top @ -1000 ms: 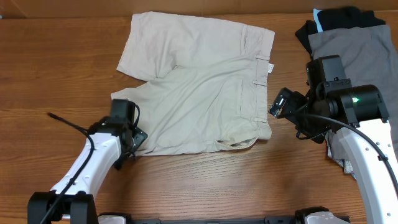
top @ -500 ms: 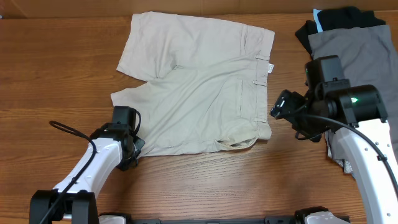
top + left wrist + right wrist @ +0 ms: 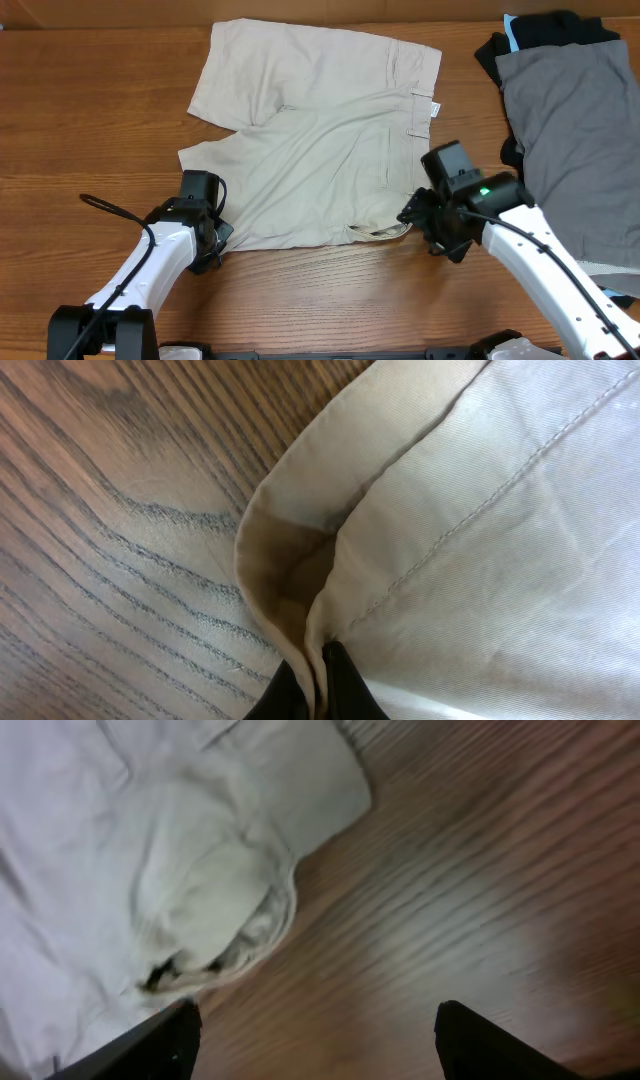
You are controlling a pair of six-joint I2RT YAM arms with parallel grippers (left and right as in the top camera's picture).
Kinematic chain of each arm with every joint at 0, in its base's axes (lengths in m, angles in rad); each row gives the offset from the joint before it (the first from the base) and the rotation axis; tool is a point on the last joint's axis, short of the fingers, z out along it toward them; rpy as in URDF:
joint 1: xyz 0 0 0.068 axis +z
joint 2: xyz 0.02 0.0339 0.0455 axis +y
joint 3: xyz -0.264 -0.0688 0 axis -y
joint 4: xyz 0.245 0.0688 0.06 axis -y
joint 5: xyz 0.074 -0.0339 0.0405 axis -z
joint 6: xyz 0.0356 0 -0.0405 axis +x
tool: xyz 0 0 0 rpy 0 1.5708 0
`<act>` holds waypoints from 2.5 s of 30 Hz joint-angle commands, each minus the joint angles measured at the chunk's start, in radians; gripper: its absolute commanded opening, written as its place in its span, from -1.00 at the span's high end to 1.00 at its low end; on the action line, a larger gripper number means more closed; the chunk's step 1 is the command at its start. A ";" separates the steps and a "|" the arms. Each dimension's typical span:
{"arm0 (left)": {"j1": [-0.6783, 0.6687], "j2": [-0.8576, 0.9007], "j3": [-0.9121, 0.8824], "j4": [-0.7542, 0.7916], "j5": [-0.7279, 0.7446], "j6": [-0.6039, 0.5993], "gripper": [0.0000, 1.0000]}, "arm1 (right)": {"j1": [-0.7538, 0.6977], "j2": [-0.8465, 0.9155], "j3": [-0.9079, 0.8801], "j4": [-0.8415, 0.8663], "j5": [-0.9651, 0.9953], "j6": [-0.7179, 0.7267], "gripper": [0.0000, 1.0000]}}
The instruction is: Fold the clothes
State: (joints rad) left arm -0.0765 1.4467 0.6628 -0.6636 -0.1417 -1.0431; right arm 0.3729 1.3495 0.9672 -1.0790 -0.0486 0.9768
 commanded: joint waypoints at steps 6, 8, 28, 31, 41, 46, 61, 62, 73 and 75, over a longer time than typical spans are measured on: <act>0.004 -0.009 0.000 0.002 0.005 0.007 0.92 | -0.002 0.022 -0.129 0.240 0.056 0.071 -0.57; 0.004 -0.009 0.000 -0.002 0.009 0.007 0.91 | -0.002 0.055 -0.140 0.283 0.056 0.071 -0.57; 0.004 -0.009 0.002 0.037 0.019 0.098 0.92 | -0.033 0.199 -0.143 0.364 0.067 0.045 0.92; 0.005 -0.009 0.018 0.032 0.020 0.128 0.92 | -0.033 0.198 -0.143 0.359 0.071 0.044 0.92; 0.005 -0.010 0.306 -0.191 0.018 0.351 0.92 | -0.033 0.092 -0.140 0.275 0.070 0.030 0.92; 0.005 -0.010 0.502 -0.370 -0.056 0.367 0.92 | -0.043 -0.066 -0.101 0.148 0.071 -0.014 0.92; 0.005 -0.146 0.721 -0.665 -0.114 0.393 0.92 | -0.095 -0.369 0.184 -0.358 0.065 -0.083 0.92; 0.004 -0.168 0.725 -0.674 -0.125 0.394 0.92 | -0.095 -0.377 0.197 -0.385 0.056 -0.083 0.92; 0.003 -0.221 0.726 -0.504 -0.105 0.415 0.92 | -0.095 -0.328 0.164 -0.421 0.138 -0.004 0.92; -0.003 -0.175 0.725 -0.452 -0.090 0.423 0.91 | -0.095 -0.290 0.135 -0.390 0.137 -0.003 0.92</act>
State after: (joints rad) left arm -0.0872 1.2095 1.3685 -1.1721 -0.1406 -0.6621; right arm 0.2943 1.0172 1.1412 -1.4742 -0.0490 0.9512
